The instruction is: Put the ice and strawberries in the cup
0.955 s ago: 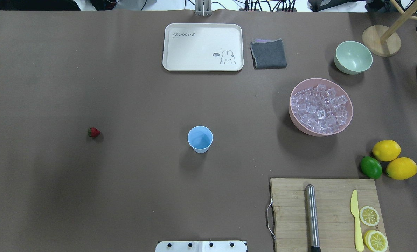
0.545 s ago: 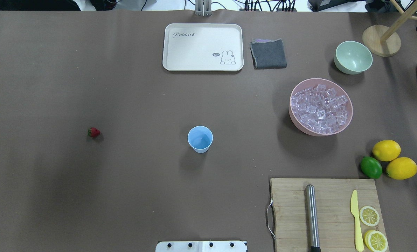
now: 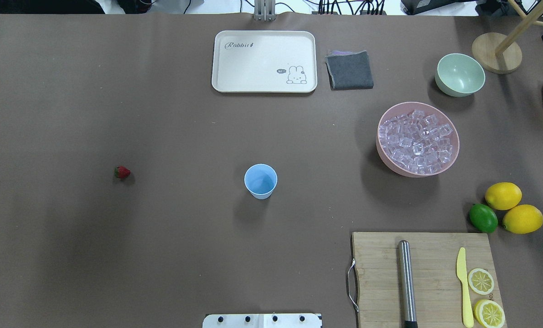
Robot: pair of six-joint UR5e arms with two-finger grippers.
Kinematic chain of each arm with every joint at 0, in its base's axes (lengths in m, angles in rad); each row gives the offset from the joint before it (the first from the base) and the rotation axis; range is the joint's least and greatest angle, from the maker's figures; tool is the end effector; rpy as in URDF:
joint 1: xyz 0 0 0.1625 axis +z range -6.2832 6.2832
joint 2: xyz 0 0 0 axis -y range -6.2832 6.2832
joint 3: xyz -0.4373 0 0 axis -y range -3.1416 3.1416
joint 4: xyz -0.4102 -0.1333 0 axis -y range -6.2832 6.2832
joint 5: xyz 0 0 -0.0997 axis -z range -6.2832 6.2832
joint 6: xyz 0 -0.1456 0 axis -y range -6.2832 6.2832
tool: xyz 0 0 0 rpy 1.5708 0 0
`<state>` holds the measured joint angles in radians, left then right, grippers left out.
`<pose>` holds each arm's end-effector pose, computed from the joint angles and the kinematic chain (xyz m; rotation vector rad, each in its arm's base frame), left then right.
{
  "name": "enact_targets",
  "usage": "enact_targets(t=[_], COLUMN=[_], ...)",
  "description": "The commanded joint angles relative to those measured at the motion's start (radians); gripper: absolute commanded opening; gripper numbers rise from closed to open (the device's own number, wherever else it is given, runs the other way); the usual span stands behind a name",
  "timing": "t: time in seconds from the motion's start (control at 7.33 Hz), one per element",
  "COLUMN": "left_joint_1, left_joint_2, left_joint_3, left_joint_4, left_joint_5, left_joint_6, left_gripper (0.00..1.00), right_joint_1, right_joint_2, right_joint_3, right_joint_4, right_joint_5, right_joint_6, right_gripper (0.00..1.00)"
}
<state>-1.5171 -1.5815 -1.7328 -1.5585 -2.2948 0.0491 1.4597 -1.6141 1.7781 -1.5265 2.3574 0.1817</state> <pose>-0.0086 -0.5258 0.6210 0.1518 0.7234 0.1561 -0.0259 -0.5048 0.6124 0.0810 -0.8039 -0.0152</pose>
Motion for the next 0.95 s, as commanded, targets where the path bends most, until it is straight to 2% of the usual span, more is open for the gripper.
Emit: enact_targets(t=[0.0,0.14,0.55,0.82], left_joint_1=[0.0,0.0,0.0,0.0], left_joint_2=[0.0,0.0,0.0,0.003], left_joint_3=[-0.001,-0.001,-0.001,0.002], left_joint_4=[0.0,0.0,0.0,0.0], left_joint_5=[0.0,0.0,0.0,0.002], left_joint_6=[0.0,0.0,0.002,0.002], left_gripper=[0.98,0.98,0.98,0.98], right_joint_1=[-0.077,-0.119,-0.27,-0.364], right_joint_2=[0.063,0.101,0.151,0.187], right_joint_3=[0.009,0.018,0.027,0.043], right_joint_4=[0.003,0.015,0.182,0.187], right_joint_5=[-0.003,-0.003,-0.032,-0.097], right_joint_6=[0.124,0.198,0.45,0.594], right_gripper=[0.99,0.99,0.99,0.99])
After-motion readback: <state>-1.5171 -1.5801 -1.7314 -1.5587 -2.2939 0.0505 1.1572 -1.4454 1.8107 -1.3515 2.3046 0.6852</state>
